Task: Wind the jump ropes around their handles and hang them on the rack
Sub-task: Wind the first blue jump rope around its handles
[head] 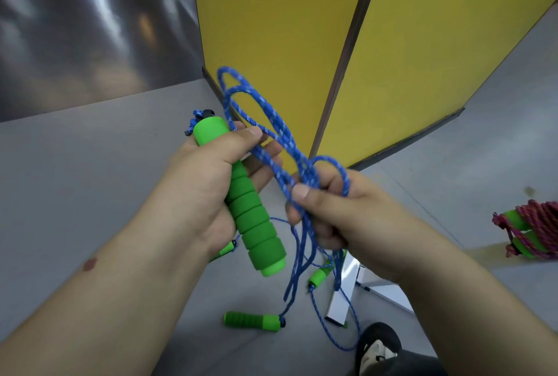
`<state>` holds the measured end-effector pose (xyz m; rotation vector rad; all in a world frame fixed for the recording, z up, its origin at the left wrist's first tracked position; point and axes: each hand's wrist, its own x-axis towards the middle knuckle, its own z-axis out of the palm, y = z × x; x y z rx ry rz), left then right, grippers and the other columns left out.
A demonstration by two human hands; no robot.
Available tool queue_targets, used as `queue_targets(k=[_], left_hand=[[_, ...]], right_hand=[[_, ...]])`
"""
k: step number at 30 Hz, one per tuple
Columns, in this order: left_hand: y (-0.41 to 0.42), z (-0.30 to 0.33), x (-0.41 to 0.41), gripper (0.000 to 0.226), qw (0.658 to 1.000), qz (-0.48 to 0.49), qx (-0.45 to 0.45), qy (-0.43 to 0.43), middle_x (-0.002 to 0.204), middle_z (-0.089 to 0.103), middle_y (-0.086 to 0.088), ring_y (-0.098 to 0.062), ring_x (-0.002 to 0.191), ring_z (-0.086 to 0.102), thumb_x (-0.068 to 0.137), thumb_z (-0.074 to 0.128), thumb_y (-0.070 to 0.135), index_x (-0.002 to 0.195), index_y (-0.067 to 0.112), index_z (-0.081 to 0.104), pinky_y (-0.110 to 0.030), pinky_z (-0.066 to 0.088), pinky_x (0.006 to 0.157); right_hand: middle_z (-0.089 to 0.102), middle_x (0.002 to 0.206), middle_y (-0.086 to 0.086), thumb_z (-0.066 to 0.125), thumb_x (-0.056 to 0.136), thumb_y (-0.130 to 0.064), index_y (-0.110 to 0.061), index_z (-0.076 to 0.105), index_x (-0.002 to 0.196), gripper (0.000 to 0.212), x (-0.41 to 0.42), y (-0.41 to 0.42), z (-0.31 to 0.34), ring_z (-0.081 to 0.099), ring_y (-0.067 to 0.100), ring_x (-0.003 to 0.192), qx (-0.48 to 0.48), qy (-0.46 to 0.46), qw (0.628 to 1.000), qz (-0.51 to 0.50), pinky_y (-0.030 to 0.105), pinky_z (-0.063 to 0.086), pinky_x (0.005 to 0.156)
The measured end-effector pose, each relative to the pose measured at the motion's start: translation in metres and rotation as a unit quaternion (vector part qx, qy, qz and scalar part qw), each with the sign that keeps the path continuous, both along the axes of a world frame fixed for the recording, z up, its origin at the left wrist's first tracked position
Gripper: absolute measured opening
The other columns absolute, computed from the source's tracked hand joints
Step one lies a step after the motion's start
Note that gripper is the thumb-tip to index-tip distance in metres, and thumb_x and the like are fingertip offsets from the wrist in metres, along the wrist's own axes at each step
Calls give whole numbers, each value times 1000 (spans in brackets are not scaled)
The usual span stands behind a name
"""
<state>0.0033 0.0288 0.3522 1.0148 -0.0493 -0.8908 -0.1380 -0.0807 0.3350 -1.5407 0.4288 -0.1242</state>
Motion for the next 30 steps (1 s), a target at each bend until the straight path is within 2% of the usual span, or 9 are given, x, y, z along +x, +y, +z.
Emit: queue_targets(k=[4,8,11,14,17,21,24,27,30], left_hand=[[0,-1,-1,20,1000,-18,6,-20,112,76,-21,-34,91,79,93,66,-2,111,4,61,-42,66,76],[1,-6,-8,32,991,-110,36,-73,113,77,-17,-35,97,78,93,67,-1,121,12,62,-46,65,84],[2,-11,-14,45,963,-224,44,-146,115,77,-14,-34,105,76,91,72,2,133,13,59,-49,57,99],[1,-15,-20,38,944,-261,43,-200,101,79,-6,-25,98,78,94,67,-4,127,16,63,-40,59,93],[0,-17,-24,37,939,-255,51,-226,98,79,-5,-19,93,79,93,69,-5,121,19,66,-25,60,77],[-1,-19,-23,24,942,-218,72,-244,89,76,-12,-25,78,76,91,75,1,109,13,65,-42,62,76],[-3,-13,-22,22,969,-152,45,-189,82,72,-15,-23,70,73,91,73,-2,106,7,60,-38,61,68],[-3,-5,-17,20,989,-93,2,-114,85,75,-17,-26,76,77,91,71,-1,102,10,59,-35,63,67],[-2,0,-11,17,993,-74,-16,-89,80,74,-11,-22,74,77,91,70,2,95,13,58,-33,63,64]], right_hand=[[64,75,3,53,102,-18,-12,62,89,17,2,-3,6,34,11,52,73,-86,985,-128,22,31,46],[56,81,18,55,100,-20,-12,66,88,18,5,-4,7,38,12,52,96,-112,973,-178,23,34,47],[63,79,10,54,101,-18,-11,65,88,18,5,-4,7,41,10,52,99,-116,970,-192,22,35,46],[70,77,2,53,101,-17,-11,63,91,16,5,-4,9,43,9,52,114,-121,965,-202,20,36,45],[68,80,8,53,101,-16,-10,64,94,14,5,-5,10,50,8,54,134,-125,962,-202,19,38,44],[71,93,8,55,100,-14,-8,63,104,11,3,-7,7,51,11,59,123,-131,961,-209,20,38,44],[69,102,12,59,99,-17,-13,65,113,15,2,-7,4,48,13,62,111,-99,970,-194,21,36,45],[50,86,14,66,90,-27,-22,71,96,10,1,-2,2,40,15,63,78,-40,990,-112,24,31,47],[47,66,9,68,90,-20,-19,66,89,3,1,3,1,34,15,57,43,3,999,-28,30,24,50]])
